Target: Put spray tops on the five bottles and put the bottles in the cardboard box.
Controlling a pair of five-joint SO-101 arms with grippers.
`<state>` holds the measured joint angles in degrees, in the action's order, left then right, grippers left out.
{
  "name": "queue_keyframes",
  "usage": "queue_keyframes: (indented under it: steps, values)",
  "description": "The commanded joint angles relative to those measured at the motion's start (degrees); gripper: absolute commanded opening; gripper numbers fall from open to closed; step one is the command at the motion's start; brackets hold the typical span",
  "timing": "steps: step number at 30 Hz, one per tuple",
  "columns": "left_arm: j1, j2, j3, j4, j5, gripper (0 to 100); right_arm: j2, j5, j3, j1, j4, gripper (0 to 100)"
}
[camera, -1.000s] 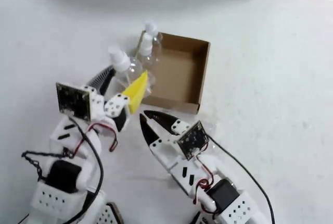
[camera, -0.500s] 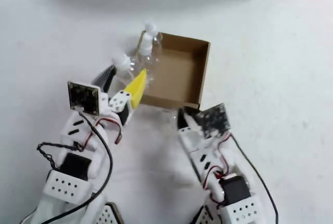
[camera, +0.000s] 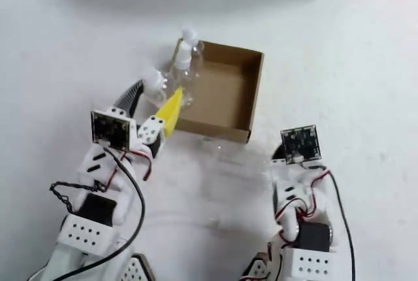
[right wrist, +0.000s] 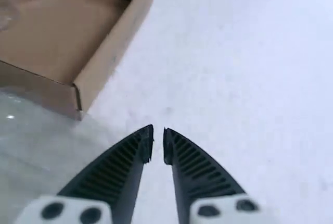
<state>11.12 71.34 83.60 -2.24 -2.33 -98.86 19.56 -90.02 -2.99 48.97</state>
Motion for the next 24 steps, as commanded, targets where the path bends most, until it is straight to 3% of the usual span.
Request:
queue_keyframes:
  steps: [1, 5, 13, 24]
  values:
    - [0.1, -0.2, -4.3, -0.4, 0.8, 7, -0.5, 1.2, -1.7, -3.6, -1.8, 1.5]
    - [0.1, -2.7, -5.9, -0.4, 0.7, 7, -0.5, 6.3, -4.0, -4.0, -2.5, 1.5]
    - [0.1, -20.3, -15.1, -0.2, 0.7, 7, -0.5, 6.4, -4.3, -3.6, -2.2, 1.5]
    - [-0.1, -32.2, -15.7, 11.3, 0.7, 7, -0.5, 6.8, -4.3, -3.9, -2.2, 1.5]
